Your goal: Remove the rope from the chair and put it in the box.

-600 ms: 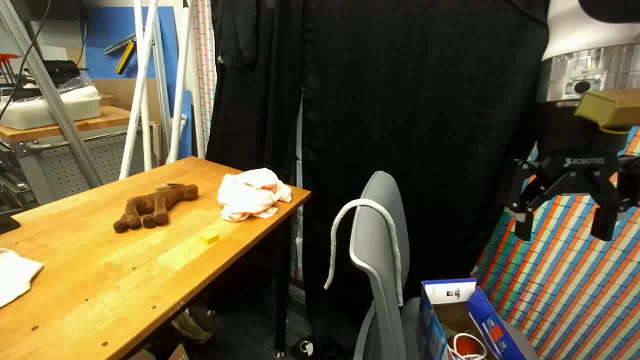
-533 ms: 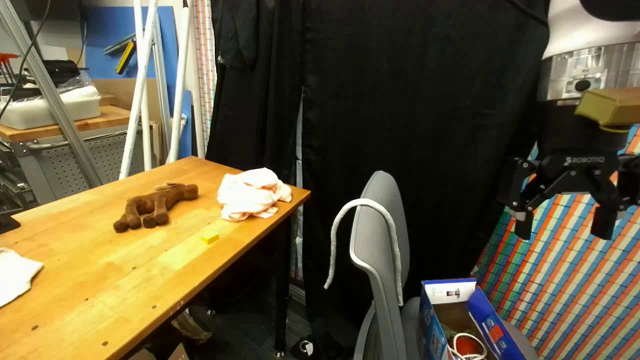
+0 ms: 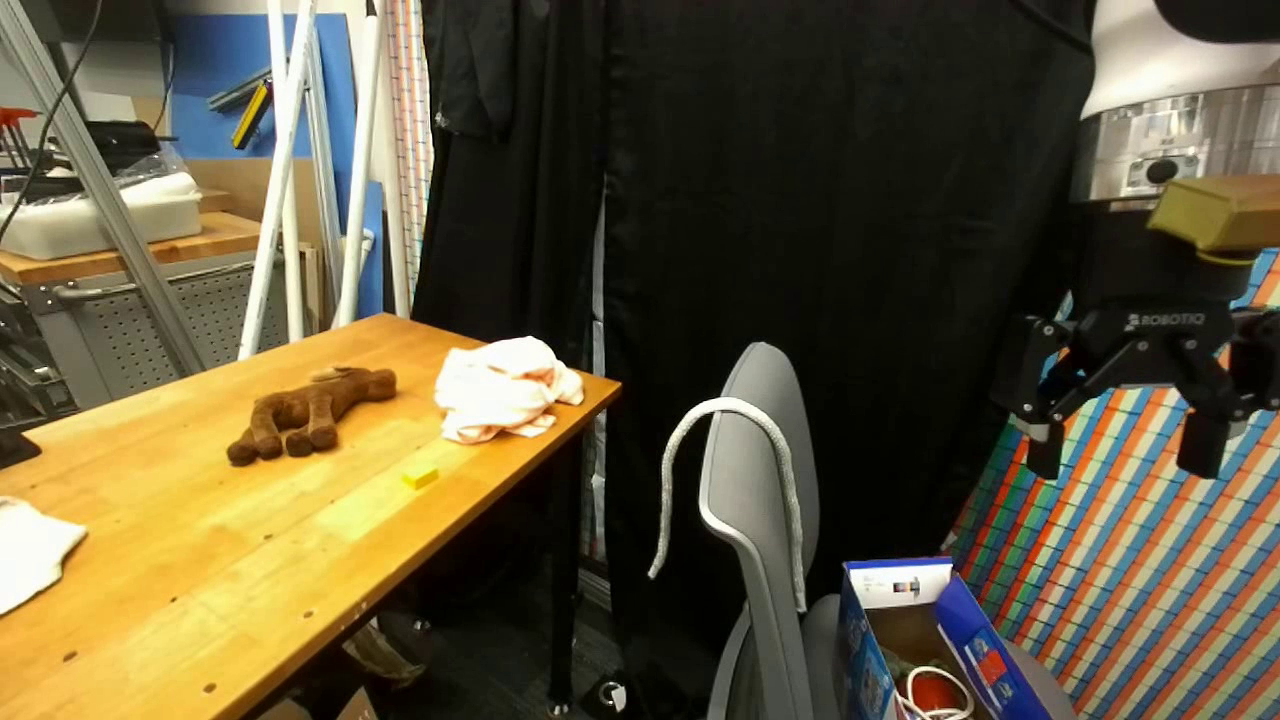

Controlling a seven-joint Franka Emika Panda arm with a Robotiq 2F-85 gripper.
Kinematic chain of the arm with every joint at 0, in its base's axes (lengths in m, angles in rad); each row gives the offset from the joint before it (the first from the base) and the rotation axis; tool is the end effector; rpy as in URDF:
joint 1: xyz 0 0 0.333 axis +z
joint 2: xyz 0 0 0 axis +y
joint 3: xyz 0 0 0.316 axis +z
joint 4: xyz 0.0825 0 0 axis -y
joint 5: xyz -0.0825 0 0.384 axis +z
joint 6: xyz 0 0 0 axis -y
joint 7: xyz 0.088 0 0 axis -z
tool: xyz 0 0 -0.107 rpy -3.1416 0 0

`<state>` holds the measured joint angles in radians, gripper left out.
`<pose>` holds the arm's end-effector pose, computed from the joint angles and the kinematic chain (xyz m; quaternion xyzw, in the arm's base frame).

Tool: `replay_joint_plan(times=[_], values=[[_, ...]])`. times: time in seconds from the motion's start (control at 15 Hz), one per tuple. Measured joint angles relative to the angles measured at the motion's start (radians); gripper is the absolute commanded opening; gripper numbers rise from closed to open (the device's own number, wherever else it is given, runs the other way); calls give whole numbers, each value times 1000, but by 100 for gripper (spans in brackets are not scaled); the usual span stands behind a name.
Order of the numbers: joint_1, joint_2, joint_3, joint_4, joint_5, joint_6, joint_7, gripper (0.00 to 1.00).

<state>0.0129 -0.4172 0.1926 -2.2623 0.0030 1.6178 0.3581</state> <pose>0.3924 0.0890 0.5033 0.9885 -0.0884 -0.1024 0.0672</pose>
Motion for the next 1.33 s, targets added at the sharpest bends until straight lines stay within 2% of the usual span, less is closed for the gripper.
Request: replay_joint_plan(times=[0.27,0.67,0.93,1.33], values=[[46,98,25,80,-61,0,-71,100],[148,387,93,332,-219,3,-162,100],[207,567,95,514,-274,47,-265,100],[242,771,58,749,-330,49,-356,100]])
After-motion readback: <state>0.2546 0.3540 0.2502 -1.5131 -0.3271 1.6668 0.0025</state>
